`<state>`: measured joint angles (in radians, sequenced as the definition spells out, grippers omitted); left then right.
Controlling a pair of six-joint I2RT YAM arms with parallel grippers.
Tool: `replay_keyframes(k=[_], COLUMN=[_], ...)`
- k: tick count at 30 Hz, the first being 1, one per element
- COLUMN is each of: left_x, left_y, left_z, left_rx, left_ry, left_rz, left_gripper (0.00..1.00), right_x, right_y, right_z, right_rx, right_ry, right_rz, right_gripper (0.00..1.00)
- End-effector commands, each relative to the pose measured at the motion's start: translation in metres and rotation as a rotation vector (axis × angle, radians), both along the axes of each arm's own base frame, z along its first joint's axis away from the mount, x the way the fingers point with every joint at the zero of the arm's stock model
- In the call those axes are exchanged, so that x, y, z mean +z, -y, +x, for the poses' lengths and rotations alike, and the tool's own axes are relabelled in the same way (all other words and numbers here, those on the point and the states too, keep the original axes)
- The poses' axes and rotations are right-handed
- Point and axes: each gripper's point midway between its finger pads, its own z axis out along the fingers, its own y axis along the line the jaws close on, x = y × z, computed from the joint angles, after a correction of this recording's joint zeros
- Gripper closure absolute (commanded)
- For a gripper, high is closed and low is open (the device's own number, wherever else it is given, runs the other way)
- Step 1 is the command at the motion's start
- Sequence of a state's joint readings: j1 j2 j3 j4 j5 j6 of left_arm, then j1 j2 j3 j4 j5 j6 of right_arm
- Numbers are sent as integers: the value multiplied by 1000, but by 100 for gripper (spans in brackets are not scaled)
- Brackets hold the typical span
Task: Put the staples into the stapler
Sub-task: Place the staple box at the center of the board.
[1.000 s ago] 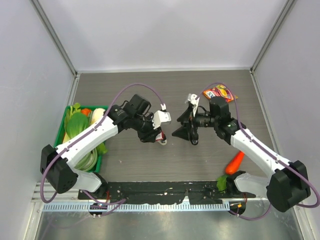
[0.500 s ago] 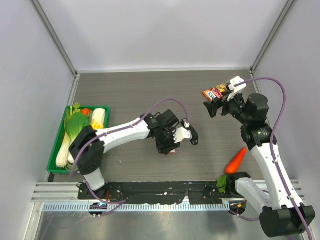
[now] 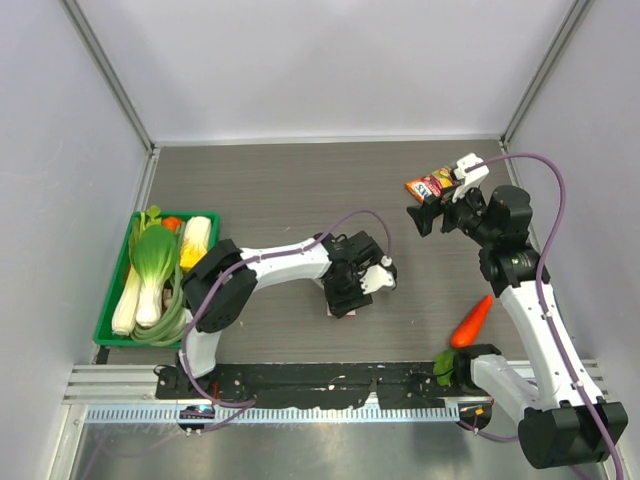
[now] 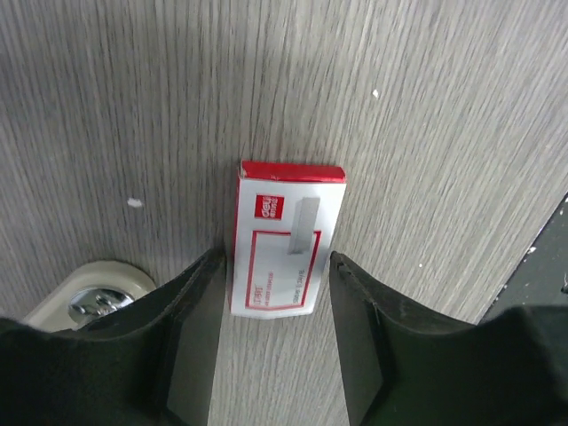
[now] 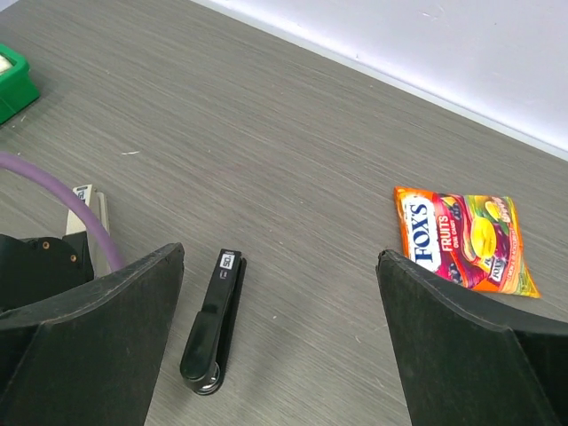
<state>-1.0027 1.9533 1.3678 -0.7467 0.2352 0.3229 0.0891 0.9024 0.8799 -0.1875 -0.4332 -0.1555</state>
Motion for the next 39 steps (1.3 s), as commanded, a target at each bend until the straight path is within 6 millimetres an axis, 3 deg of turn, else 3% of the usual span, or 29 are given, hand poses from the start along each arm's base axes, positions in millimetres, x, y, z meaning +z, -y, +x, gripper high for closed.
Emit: replay_keyframes(k=[1, 3, 5, 6, 7, 11, 12, 15, 16, 19, 21, 23, 24, 26, 27, 29, 30, 37, 39], left_x=[5, 8, 12, 19, 23, 60, 83, 114, 133, 157, 158, 171, 177, 188, 191, 193, 192, 149, 146], left_y=[11, 13, 15, 15, 15, 9, 6, -11, -18, -41, -58, -74, -87, -105, -119, -135, -145, -184, -190], left_z=[-9, -13, -14, -14, -14, -11, -9, 1, 3, 7, 10, 11, 23, 28, 39, 41, 48, 50, 52], left_rx=[-39, -55, -61, -63, -68, -98, -98, -75, -66, -28, 13, 46, 105, 164, 221, 278, 324, 502, 531], left_ry=[-30, -42, -46, -37, -31, 32, 66, 111, 146, 176, 152, 176, 201, 245, 273, 306, 327, 323, 323], left_rz=[1, 1, -10, -21, -28, -83, -135, -200, -245, -330, -363, -411, -430, -471, -483, -504, -504, -449, -461], left_gripper=[45, 36, 20, 4, 0, 0, 0, 0, 0, 0, 0, 0, 0, 0, 0, 0, 0, 0, 0], right_x=[6, 3, 1, 1, 0, -4, -4, -11, -15, -26, -38, -58, -65, -85, -104, -120, -137, -186, -199], right_y=[-7, -9, -10, -12, -16, -29, -32, -42, -45, -55, -69, -79, -91, -101, -109, -117, -116, -141, -148], right_z=[1, 2, 1, -1, -4, -15, -17, -23, -24, -24, -27, -31, -38, -44, -48, -52, -50, -68, -80], right_rx=[37, 50, 59, 70, 96, 201, 223, 286, 297, 329, 383, 433, 482, 542, 570, 616, 608, 720, 784], right_ry=[21, 7, 0, -2, -9, -27, -29, -53, -64, -85, -108, -159, -172, -205, -258, -271, -324, -368, -362], right_rz=[27, 29, 28, 27, 29, 23, 25, 16, 10, -22, -55, -93, -119, -194, -250, -337, -394, -639, -705], right_gripper=[6, 6, 7, 6, 7, 6, 7, 7, 7, 6, 7, 7, 7, 7, 7, 7, 7, 10, 10])
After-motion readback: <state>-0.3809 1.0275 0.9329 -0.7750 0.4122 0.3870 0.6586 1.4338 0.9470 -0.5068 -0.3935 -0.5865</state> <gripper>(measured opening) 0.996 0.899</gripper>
